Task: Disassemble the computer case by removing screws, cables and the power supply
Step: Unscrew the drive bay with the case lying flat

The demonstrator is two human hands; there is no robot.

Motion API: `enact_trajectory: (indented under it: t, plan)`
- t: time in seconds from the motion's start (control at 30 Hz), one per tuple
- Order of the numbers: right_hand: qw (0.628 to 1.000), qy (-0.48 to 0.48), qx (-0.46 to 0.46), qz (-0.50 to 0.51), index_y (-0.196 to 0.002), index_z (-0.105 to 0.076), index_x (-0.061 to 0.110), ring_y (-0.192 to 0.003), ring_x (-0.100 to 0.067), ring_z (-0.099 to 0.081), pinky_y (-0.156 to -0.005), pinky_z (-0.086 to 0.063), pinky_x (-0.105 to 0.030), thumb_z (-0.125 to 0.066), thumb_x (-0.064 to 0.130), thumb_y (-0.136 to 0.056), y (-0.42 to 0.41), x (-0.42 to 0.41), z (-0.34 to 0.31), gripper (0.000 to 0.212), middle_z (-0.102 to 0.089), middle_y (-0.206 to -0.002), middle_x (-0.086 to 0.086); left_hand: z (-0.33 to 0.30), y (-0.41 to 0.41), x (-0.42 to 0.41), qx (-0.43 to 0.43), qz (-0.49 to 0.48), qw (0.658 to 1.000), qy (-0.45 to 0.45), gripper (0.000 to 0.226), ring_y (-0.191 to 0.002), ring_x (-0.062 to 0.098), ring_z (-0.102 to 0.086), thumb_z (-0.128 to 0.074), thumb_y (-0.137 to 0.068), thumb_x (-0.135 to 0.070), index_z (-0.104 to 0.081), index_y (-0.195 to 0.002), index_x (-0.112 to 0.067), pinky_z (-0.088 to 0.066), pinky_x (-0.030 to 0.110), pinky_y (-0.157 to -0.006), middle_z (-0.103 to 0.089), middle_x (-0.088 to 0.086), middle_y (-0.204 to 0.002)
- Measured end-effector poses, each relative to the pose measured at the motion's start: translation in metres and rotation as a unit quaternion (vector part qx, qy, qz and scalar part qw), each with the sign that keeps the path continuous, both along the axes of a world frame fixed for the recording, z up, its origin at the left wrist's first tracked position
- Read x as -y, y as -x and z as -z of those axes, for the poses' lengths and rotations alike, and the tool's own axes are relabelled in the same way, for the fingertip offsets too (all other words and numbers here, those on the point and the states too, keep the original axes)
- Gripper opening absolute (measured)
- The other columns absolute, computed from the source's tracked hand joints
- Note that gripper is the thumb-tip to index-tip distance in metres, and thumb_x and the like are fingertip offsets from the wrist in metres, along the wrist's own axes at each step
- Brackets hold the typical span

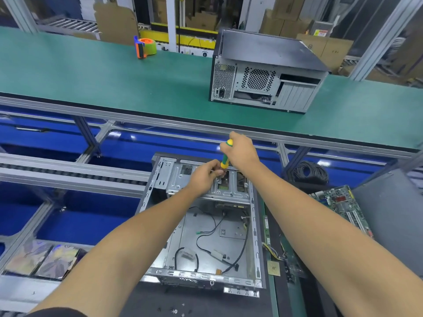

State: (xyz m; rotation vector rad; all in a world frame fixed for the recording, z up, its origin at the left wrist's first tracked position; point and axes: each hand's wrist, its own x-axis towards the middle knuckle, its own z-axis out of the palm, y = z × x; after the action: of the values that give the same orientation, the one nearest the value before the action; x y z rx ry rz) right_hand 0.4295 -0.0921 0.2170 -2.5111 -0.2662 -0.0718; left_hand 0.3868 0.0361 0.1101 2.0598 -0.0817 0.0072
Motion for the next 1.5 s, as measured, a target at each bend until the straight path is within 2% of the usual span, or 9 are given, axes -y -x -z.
enact_trajectory:
  t: [0.27, 0.43, 0.7, 0.83, 0.93, 1.07, 1.23, 1.37, 1.5]
  plan:
    - [0.975, 0.222, -0.017, -0.015, -0.094, -0.052, 0.016, -0.08, -0.03, -0.054, -0.056, -0.033, -0.031, -0.046, 0.04, -0.095, -0.001, -0.013, -0.018, 0.025, -0.056, -0.088, -0.006, 0.009, 0.007, 0.002, 0.043, -0.01, 0.998, -0.054, 0.01, -0.099, 0.017, -0.07, -0.051, -0.106, -0.019, -0.059, -0.104, -0.012, -0.053, 0.044, -0.089, -0.076, -0.005, -0.102]
    - [0.967, 0.229, -0.079, -0.077, -0.102, -0.054, 0.019, -0.096, -0.028, -0.054, -0.072, -0.036, -0.036, -0.048, 0.038, -0.097, -0.01, -0.005, -0.032, 0.02, -0.06, -0.101, -0.003, 0.01, 0.007, 0.002, 0.049, -0.001, 0.996, -0.071, 0.016, -0.1, 0.016, -0.069, -0.052, -0.107, -0.024, -0.061, -0.111, -0.012, -0.053, 0.04, -0.087, -0.076, -0.006, -0.104]
    - [0.926, 0.261, -0.139, -0.235, -0.098, -0.049, 0.017, -0.073, -0.026, -0.045, -0.058, -0.034, -0.034, -0.052, 0.013, -0.095, -0.011, -0.022, -0.045, 0.007, -0.042, -0.097, -0.005, 0.013, 0.007, 0.001, 0.059, -0.015, 0.996, -0.068, 0.011, -0.086, 0.02, -0.059, -0.056, -0.104, -0.017, -0.057, -0.112, -0.009, -0.045, 0.037, -0.075, -0.066, 0.002, -0.097]
    - [0.91, 0.267, -0.163, -0.274, -0.106, -0.057, 0.008, -0.076, -0.016, -0.036, -0.054, -0.031, -0.03, -0.042, 0.002, -0.091, -0.013, -0.025, -0.052, 0.022, -0.035, -0.089, 0.0, 0.016, 0.006, 0.001, 0.073, -0.02, 0.993, -0.087, 0.016, -0.086, 0.025, -0.058, -0.06, -0.103, -0.022, -0.059, -0.108, -0.007, -0.044, 0.04, -0.075, -0.063, 0.007, -0.097]
    - [0.915, 0.289, -0.146, -0.239, -0.107, -0.049, 0.014, -0.079, -0.023, -0.048, -0.06, -0.038, -0.033, -0.055, 0.021, -0.093, -0.013, -0.025, -0.053, 0.017, -0.043, -0.093, 0.0, 0.018, 0.005, 0.002, 0.079, -0.022, 0.993, -0.083, 0.017, -0.089, 0.025, -0.058, -0.061, -0.103, -0.023, -0.064, -0.107, -0.007, -0.047, 0.042, -0.078, -0.062, 0.007, -0.097]
    - [0.903, 0.377, -0.066, -0.197, -0.109, -0.048, 0.02, -0.099, -0.03, -0.048, -0.08, -0.038, -0.04, -0.034, 0.039, -0.105, -0.014, -0.022, -0.052, 0.024, -0.046, -0.101, -0.003, 0.017, 0.004, 0.001, 0.081, -0.011, 0.993, -0.088, 0.015, -0.09, 0.024, -0.059, -0.062, -0.101, -0.023, -0.065, -0.108, -0.009, -0.049, 0.044, -0.082, -0.062, 0.005, -0.098]
    - [0.888, 0.359, -0.117, -0.263, -0.079, -0.041, 0.023, -0.084, -0.026, -0.048, -0.067, -0.036, -0.036, -0.047, 0.02, -0.098, -0.018, -0.023, -0.057, 0.021, -0.055, -0.087, 0.001, 0.019, 0.002, 0.001, 0.058, -0.011, 0.994, -0.09, 0.013, -0.097, 0.021, -0.059, -0.066, -0.097, -0.016, -0.069, -0.109, -0.014, -0.05, 0.041, -0.085, -0.065, 0.002, -0.102]
    - [0.904, 0.247, -0.162, -0.308, -0.086, -0.064, 0.014, -0.069, -0.014, -0.054, -0.057, -0.04, -0.027, -0.052, 0.002, -0.082, -0.017, -0.021, -0.057, 0.017, -0.065, -0.083, 0.004, 0.018, 0.001, 0.001, 0.04, -0.007, 0.995, -0.089, 0.012, -0.094, 0.022, -0.061, -0.07, -0.093, -0.012, -0.071, -0.104, -0.013, -0.05, 0.041, -0.083, -0.069, 0.001, -0.096]
    - [0.897, 0.262, -0.188, -0.301, -0.102, -0.058, 0.013, -0.072, -0.016, -0.05, -0.057, -0.038, -0.03, -0.061, 0.007, -0.086, -0.018, -0.021, -0.05, 0.018, -0.057, -0.087, 0.001, 0.021, 0.001, 0.001, 0.036, -0.006, 0.995, -0.097, 0.008, -0.094, 0.023, -0.06, -0.069, -0.094, -0.013, -0.071, -0.101, -0.014, -0.05, 0.042, -0.082, -0.068, 0.002, -0.094]
